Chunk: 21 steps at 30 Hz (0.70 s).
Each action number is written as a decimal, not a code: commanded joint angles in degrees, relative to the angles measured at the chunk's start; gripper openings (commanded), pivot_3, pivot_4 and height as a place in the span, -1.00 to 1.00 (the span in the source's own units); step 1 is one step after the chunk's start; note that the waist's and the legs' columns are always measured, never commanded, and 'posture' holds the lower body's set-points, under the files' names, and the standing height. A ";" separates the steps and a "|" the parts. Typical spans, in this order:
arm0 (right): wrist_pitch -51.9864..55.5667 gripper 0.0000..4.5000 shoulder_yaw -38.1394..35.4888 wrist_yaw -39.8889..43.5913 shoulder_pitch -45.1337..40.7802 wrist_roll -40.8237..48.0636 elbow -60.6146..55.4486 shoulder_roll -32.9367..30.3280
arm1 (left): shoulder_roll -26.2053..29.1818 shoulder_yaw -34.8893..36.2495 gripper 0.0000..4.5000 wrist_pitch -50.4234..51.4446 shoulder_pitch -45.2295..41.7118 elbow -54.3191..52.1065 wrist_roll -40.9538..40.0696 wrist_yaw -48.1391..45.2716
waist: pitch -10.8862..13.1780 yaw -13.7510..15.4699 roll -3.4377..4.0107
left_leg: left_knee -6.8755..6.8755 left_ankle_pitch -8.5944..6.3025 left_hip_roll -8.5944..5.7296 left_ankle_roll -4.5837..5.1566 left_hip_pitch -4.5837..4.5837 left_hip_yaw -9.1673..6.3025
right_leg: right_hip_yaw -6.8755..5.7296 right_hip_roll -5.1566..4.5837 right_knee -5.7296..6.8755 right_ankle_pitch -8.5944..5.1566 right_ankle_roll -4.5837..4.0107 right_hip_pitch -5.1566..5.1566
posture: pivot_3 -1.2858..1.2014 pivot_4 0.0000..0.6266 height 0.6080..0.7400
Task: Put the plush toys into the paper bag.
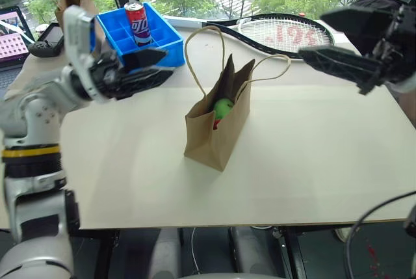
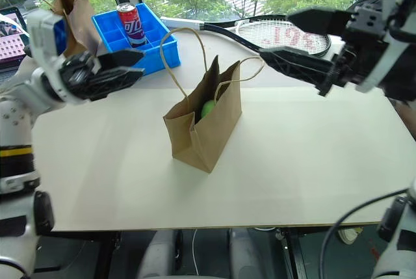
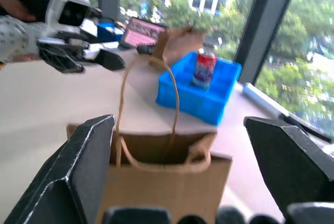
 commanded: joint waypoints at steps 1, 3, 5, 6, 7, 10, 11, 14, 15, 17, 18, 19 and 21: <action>1.36 0.53 -1.67 -0.89 6.18 3.05 -5.36 0.00 | 1.44 -0.88 1.00 -0.90 4.15 -5.99 -1.05 -4.65 | 0.00 0.06 0.00 | 0.01 0.00 0.00 0.00 0.00 0.00 | 0.00 0.00 0.02 0.00 -0.01 -0.01 | 0.03 -0.52 -0.27; -1.65 0.21 1.96 -3.23 9.46 -0.45 -7.14 2.29 | -0.08 -2.68 1.00 -2.58 5.58 -8.12 1.10 -2.70 | 0.01 0.20 -0.01 | 0.06 0.03 0.01 0.03 -0.01 -0.01 | -0.01 0.00 0.03 0.01 -0.01 0.00 | 0.03 -0.52 -0.27; -5.70 -0.09 8.08 -5.46 11.76 -6.26 -8.26 4.73 | -2.96 -4.18 1.00 -3.69 5.95 -9.65 2.49 1.05 | 0.01 0.27 -0.01 | 0.09 0.06 0.02 0.07 0.01 -0.01 | -0.02 0.01 -0.01 0.01 -0.01 0.04 | 0.03 -0.52 -0.27; -7.45 -0.24 10.75 -6.36 12.27 -8.70 -8.32 5.95 | -4.20 -4.75 1.00 -4.71 6.10 -10.30 3.35 2.40 | 0.00 0.25 -0.02 | 0.10 0.08 0.01 0.09 0.02 0.02 | 0.00 0.01 -0.03 0.01 0.00 0.06 | 0.03 -0.52 -0.27; -9.52 -0.37 13.78 -7.31 12.56 -11.59 -8.11 7.37 | -5.34 -5.12 1.00 -5.37 6.26 -10.99 3.75 3.46 | 0.00 0.22 -0.02 | 0.14 0.09 0.01 0.09 0.03 0.03 | 0.01 0.01 -0.03 0.02 0.02 0.06 | 0.03 -0.52 -0.27; -13.77 -0.82 20.42 -9.87 12.54 -17.45 -7.41 11.83 | -7.75 -5.47 1.00 -5.35 6.42 -12.60 3.71 6.34 | 0.01 0.06 -0.02 | 0.12 0.10 0.00 0.08 -0.03 0.06 | 0.06 0.01 -0.02 0.04 0.03 -0.01 | 0.03 -0.52 -0.27; -14.90 -0.98 22.42 -10.67 12.49 -19.15 -7.25 13.32 | -8.45 -5.63 1.00 -5.16 6.59 -13.23 3.58 7.43 | 0.01 -0.09 -0.02 | 0.10 0.10 0.01 0.08 -0.04 0.05 | 0.06 0.03 -0.04 0.04 0.03 -0.03 | 0.03 -0.52 -0.27; -17.69 -0.99 26.71 -12.42 12.03 -23.37 -6.44 17.14 | -10.06 -6.64 1.00 -5.25 7.82 -15.58 3.80 9.55 | 0.01 -0.14 -0.02 | 0.01 0.10 0.01 0.08 -0.05 0.03 | 0.05 0.04 0.00 0.04 0.03 -0.05 | 0.03 -0.52 -0.27; -18.39 -0.99 27.66 -12.84 11.84 -24.40 -6.21 18.23 | -10.46 -6.94 1.00 -5.47 8.23 -16.23 3.92 10.04 | 0.01 -0.12 -0.02 | -0.01 0.10 0.01 0.08 -0.05 0.02 | 0.04 0.04 0.01 0.04 0.03 -0.05 | 0.03 -0.52 -0.27; -20.08 -0.99 30.21 -14.33 11.56 -27.06 -6.00 21.01 | -11.57 -7.76 1.00 -5.34 9.51 -17.28 3.93 11.06 | 0.01 -0.07 -0.02 | -0.01 0.10 0.00 0.08 -0.04 0.02 | 0.04 0.03 0.01 0.04 0.04 -0.04 | 0.03 -0.52 -0.27; -20.65 -0.99 31.28 -14.98 11.55 -28.27 -6.08 22.11 | -11.81 -8.25 1.00 -5.05 10.17 -17.95 3.85 11.22 | 0.01 -0.03 -0.02 | 0.00 0.10 0.00 0.08 -0.04 0.02 | 0.03 0.03 0.02 0.04 0.03 -0.04 | 0.03 -0.52 -0.27; -21.05 -0.99 32.27 -15.78 11.75 -29.06 -6.42 23.50 | -11.97 -8.57 1.00 -4.01 10.95 -19.15 2.75 11.06 | 0.01 -0.03 -0.02 | 0.02 0.10 0.00 0.08 -0.03 0.01 | 0.03 0.03 0.03 0.04 0.03 -0.03 | 0.03 -0.52 -0.27; -21.37 -0.99 33.21 -16.68 11.95 -30.28 -6.69 25.28 | -12.25 -8.78 1.00 -2.97 11.77 -20.77 1.46 11.36 | 0.01 -0.03 -0.02 | 0.05 0.10 0.00 0.08 -0.02 0.01 | 0.02 0.03 0.05 0.04 0.03 -0.02 | 0.03 -0.52 -0.27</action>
